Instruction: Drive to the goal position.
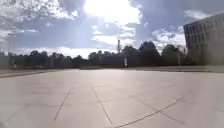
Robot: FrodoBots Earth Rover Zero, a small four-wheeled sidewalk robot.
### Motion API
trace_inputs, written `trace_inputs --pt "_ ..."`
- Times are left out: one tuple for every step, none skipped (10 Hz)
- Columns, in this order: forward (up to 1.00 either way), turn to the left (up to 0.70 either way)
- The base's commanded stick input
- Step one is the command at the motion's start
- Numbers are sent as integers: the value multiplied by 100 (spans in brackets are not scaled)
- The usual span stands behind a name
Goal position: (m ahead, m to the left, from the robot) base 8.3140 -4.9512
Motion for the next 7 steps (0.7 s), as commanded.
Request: trace_inputs --pt "61 -1" --pt "60 -1" --pt "60 -1" --pt "60 -1" --pt "60 -1" --pt "60 -1" --pt "58 -1"
